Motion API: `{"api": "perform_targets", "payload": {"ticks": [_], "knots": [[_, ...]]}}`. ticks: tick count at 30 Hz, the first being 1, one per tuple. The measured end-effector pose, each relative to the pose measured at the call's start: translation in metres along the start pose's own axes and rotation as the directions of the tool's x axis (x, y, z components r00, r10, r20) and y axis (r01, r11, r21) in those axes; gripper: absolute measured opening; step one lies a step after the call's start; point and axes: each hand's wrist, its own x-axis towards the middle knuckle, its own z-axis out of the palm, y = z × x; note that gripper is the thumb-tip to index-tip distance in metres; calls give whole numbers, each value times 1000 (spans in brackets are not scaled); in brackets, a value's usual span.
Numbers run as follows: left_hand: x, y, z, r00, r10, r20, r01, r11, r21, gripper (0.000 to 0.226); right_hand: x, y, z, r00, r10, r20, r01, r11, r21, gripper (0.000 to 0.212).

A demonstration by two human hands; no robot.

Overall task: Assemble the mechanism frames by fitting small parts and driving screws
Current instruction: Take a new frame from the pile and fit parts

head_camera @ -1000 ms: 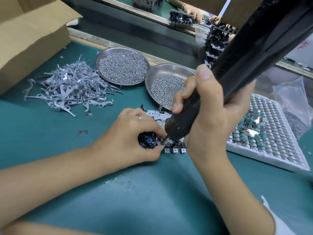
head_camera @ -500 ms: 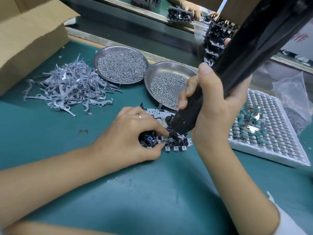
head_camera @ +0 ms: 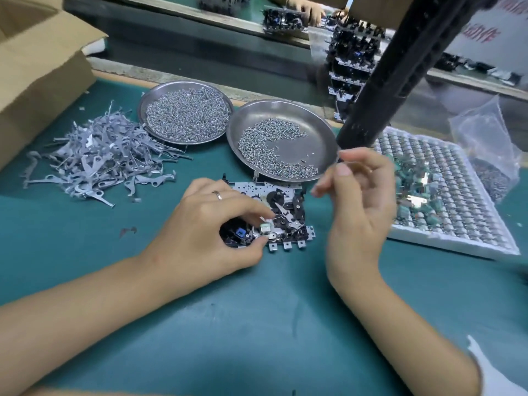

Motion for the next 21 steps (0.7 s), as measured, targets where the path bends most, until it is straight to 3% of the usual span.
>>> {"api": "perform_targets", "payload": {"ticks": [2,4,13,21], "knots": [[0,2,0,1000,-13,-10,13,1000,-21,19,-5,8,5,971,199,136,-201,980,0,15],[1,3,0,999,-31,-14,31,998,-47,19,-6,15,5,932,301,203,-302,953,-26,21],[6,-3,-3,998,-3,58,14,981,-193,27,-6,16,5,914,328,239,-304,943,-134,26],[5,-9,4,1000,19,16,-16,988,-156,46,-7,15,6,908,322,269,-277,941,-193,28]]}}
